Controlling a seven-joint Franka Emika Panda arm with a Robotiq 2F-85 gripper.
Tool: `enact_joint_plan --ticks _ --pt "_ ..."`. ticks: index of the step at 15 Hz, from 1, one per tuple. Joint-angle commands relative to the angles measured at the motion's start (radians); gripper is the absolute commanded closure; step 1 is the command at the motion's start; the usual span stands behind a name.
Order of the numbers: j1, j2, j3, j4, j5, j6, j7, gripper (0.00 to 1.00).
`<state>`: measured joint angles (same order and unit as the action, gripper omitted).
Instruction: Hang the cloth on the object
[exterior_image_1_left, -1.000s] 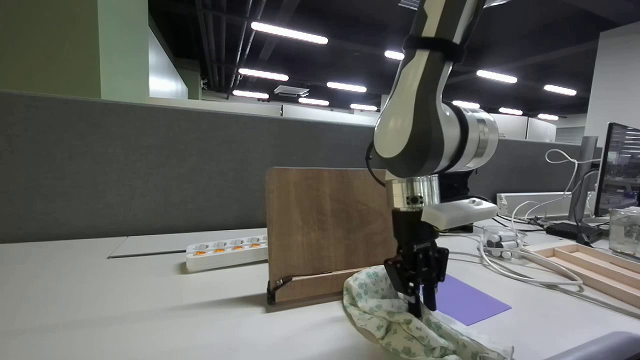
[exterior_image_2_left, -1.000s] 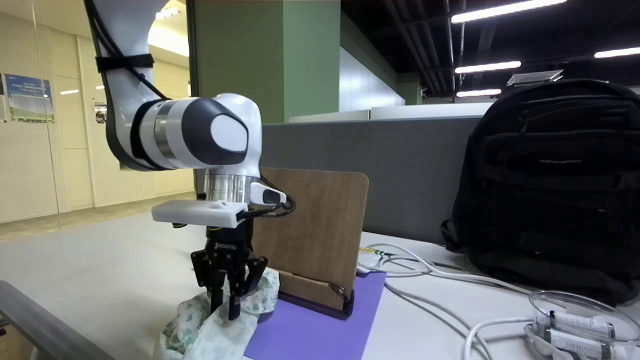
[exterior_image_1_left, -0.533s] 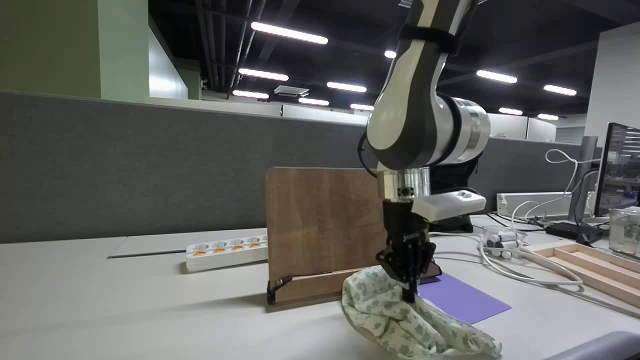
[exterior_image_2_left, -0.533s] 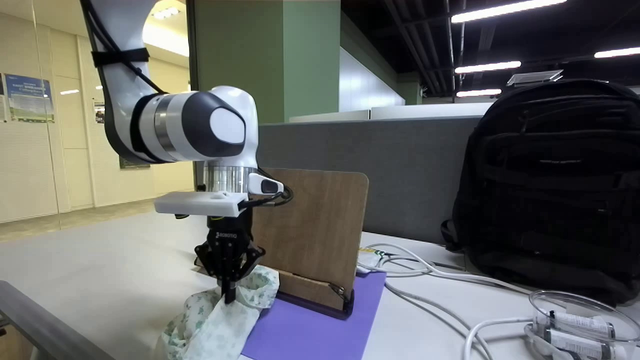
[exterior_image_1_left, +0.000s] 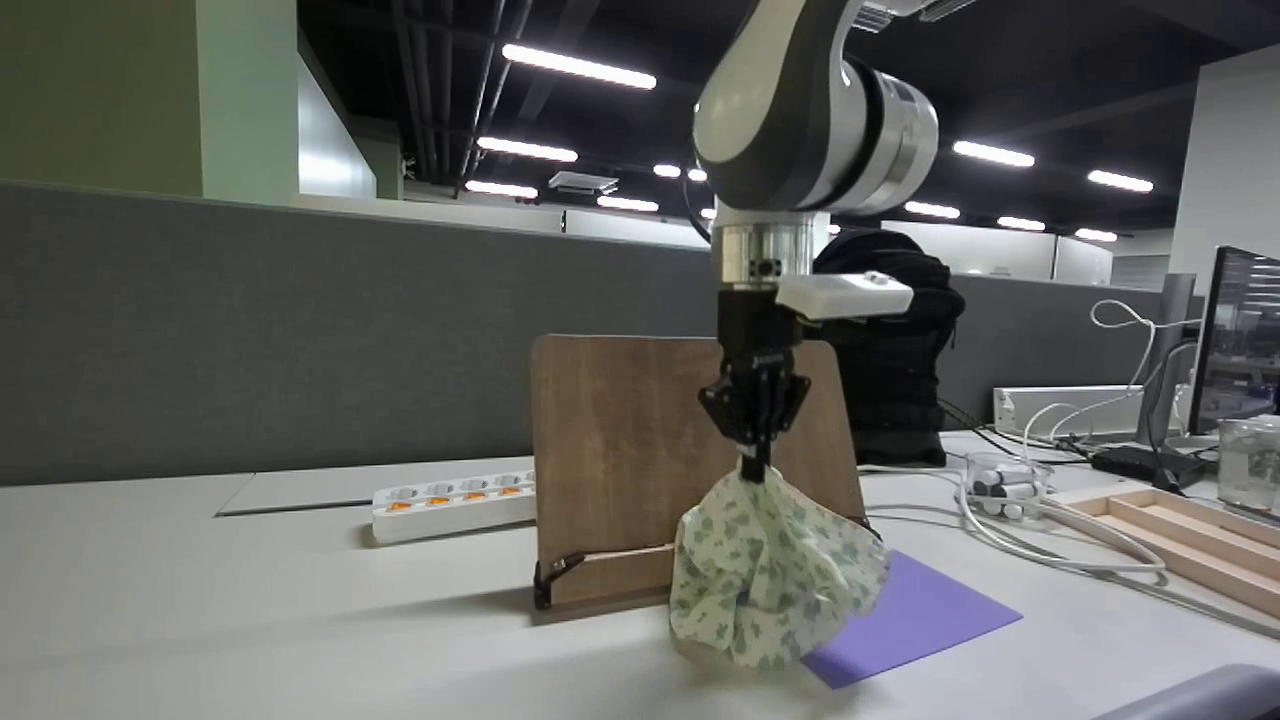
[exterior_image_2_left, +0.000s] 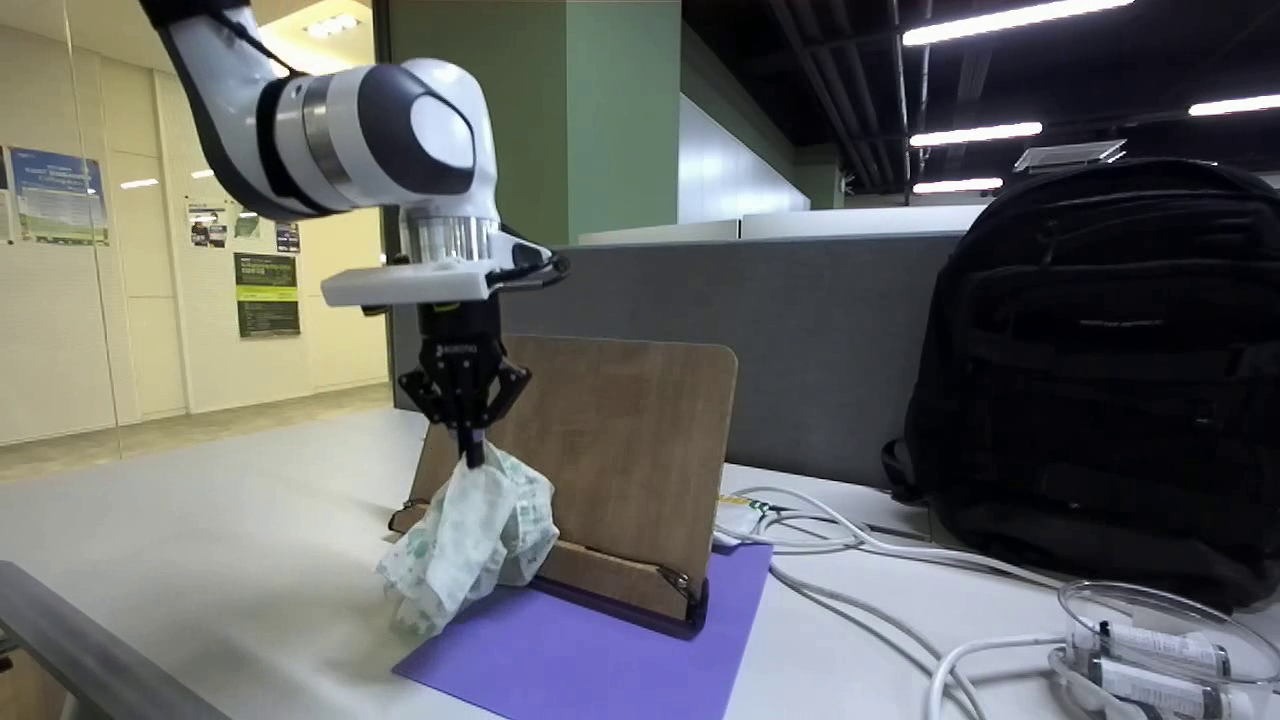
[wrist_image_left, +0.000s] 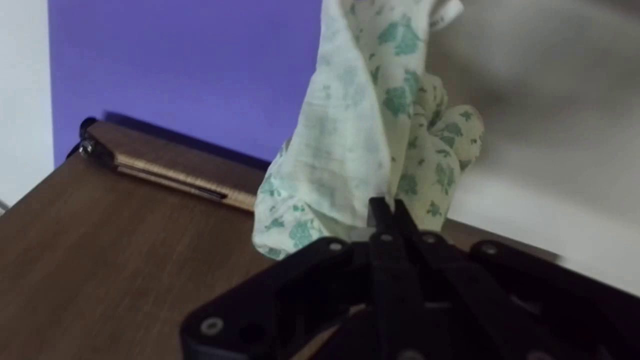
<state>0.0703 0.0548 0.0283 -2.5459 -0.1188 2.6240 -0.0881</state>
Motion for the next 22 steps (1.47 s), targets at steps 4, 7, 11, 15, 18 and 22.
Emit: enact_joint_plan --ticks 4,7,11,15,18,22 --pt "0.001 -0.251 0.035 0.094 -0.033 -0.166 -0.004 1.00" --pt "-0.002 -0.309 0.037 0.143 -0.021 -0.192 -0.009 1.00" --pt "0.000 -0.296 0.036 0.114 -0.017 -0.165 -0.011 0.98" --pt "-0.007 -0.255 0.035 0.134 -0.026 -0.163 -0.004 1.00" --pt "-0.030 -0.213 0.035 0.184 -0.070 -0.125 0.019 1.00" --pt "-0.067 -0.165 0.037 0.278 -0.170 -0.035 0.069 1.00"
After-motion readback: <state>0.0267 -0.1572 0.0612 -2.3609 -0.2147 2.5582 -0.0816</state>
